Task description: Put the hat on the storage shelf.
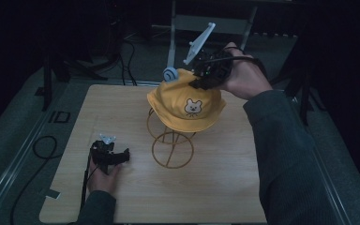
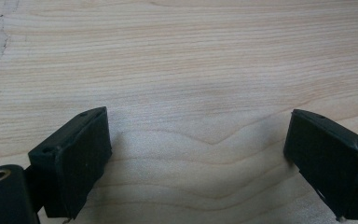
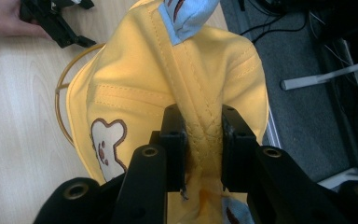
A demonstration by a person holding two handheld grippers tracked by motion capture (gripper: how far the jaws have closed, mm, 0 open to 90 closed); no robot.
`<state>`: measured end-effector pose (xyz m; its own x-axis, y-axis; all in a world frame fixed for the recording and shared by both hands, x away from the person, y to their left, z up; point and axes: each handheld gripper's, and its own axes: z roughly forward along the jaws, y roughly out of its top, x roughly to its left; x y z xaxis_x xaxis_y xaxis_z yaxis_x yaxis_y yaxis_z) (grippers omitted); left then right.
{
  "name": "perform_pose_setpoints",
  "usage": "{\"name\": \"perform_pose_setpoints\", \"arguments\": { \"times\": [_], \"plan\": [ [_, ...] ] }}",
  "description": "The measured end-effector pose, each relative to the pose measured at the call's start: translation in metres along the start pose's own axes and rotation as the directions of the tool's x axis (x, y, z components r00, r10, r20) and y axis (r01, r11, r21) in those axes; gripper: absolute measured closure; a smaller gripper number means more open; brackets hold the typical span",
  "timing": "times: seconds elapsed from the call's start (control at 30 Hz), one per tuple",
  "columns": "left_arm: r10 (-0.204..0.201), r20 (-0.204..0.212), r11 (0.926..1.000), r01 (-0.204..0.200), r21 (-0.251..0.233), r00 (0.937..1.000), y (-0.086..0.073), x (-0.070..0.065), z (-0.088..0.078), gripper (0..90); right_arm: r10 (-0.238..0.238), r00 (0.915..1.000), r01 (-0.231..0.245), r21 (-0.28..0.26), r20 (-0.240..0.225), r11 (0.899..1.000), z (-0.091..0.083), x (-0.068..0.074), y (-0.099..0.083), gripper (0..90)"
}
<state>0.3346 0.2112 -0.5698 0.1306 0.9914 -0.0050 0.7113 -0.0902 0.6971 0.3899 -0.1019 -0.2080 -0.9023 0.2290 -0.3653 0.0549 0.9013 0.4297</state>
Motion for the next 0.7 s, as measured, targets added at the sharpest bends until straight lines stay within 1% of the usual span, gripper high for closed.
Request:
{"name": "perform_pose_setpoints", "arguments": {
  "times": [0.1,0.13,0.33,0.4,0.43,0.47,0.5,0.6,0.7],
  "plan": [
    [0.0,0.0,1.0,0.0,0.001,1.0,0.0,0.0,0.0,7.2,-0.022,0.9996,0.022,0.029,-0.018,0.999,0.008,0.003,0.009,74.0],
    [0.0,0.0,1.0,0.0,0.0,1.0,0.0,0.0,0.0,7.2,-0.027,0.9994,0.028,0.049,-0.02,0.998,0.013,0.003,0.011,74.0],
    [0.0,0.0,1.0,0.0,0.0,1.0,0.0,0.0,0.0,7.2,-0.026,0.9985,0.029,0.064,-0.047,0.998,0.03,0.004,0.018,73.4],
    [0.0,0.0,1.0,0.0,0.0,1.0,0.0,0.0,0.0,7.2,-0.035,0.9982,0.038,0.057,-0.049,0.998,0.036,0.006,0.021,70.2],
    [0.0,0.0,1.0,0.0,0.0,1.0,0.0,0.0,0.0,7.2,-0.035,0.9982,0.038,0.057,-0.049,0.998,0.036,0.006,0.021,70.2],
    [0.0,0.0,1.0,0.0,0.0,1.0,0.0,0.0,0.0,7.2,-0.046,0.9977,0.048,0.051,-0.049,0.998,0.045,0.009,0.024,62.2],
    [-0.001,0.0,1.0,0.001,-0.001,1.0,0.0,0.0,0.0,7.2,-0.043,0.9975,0.046,0.055,-0.057,0.997,0.049,0.009,0.024,59.4],
    [0.0,0.001,1.0,0.0,0.0,1.0,0.0,0.0,0.0,7.2,-0.031,0.9971,0.035,0.059,-0.069,0.998,0.055,0.01,0.024,52.9],
    [-0.001,0.001,1.0,0.001,0.0,1.0,0.0,0.0,0.0,7.2,-0.029,0.9971,0.032,0.046,-0.07,0.998,0.055,0.01,0.024,49.7]
  ]
}}
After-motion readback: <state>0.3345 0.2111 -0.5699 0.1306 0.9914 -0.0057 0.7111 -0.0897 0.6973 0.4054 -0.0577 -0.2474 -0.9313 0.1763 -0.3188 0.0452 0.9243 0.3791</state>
